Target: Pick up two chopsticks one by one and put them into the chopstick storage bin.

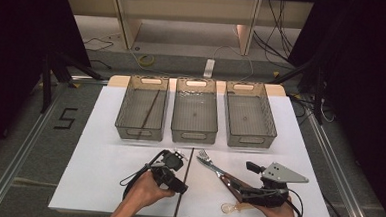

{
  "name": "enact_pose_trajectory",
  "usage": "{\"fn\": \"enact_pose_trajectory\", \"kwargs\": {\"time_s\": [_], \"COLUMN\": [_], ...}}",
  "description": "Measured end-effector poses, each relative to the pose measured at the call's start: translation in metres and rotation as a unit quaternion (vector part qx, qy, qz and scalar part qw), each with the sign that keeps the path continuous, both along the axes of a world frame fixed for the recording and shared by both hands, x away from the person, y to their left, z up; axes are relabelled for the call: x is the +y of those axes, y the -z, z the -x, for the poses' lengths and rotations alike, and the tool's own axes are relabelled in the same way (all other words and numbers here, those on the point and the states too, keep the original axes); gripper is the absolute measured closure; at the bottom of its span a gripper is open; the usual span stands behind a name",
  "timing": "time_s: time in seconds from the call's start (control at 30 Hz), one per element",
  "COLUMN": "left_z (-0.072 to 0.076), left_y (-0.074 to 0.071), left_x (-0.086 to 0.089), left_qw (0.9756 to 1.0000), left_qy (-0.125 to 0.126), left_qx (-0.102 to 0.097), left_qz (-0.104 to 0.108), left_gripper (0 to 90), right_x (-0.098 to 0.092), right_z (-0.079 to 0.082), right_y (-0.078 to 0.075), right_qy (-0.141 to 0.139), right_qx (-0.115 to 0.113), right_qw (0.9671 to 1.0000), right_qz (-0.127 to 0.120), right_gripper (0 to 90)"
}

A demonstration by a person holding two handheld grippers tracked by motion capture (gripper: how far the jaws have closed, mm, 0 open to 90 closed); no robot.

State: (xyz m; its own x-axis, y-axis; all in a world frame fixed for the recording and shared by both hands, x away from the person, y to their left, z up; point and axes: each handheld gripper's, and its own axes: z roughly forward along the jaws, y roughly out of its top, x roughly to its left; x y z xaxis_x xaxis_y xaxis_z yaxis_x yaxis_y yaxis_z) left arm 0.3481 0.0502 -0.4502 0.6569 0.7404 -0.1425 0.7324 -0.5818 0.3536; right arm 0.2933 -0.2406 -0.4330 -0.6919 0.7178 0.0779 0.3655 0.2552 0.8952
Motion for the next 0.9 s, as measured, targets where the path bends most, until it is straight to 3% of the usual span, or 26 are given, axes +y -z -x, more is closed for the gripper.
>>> {"fn": "enact_pose_trajectory", "kwargs": {"time_s": [0.27,0.33,0.9], "left_z": [0.001,0.001,0.004], "left_y": [0.006,0.007,0.013], "left_x": [-0.009,-0.01,-0.014], "left_qw": [0.9998,0.9993,0.9981], "left_qy": [0.011,0.018,0.031], "left_qx": [-0.001,-0.007,-0.009], "left_qz": [-0.018,-0.032,-0.053], "left_gripper": [38.6,39.6,47.1], "right_x": [0.0,0.001,0.001], "right_z": [0.0,0.0,0.0], "right_y": [0.0,0.0,-0.001], "right_qy": [-0.001,-0.001,-0.004], "right_qx": [0.001,0.001,0.0], "right_qw": [1.0,1.0,1.0], "right_qz": [0.001,0.001,0.0], "right_gripper": [23.0,23.0,23.0]}}
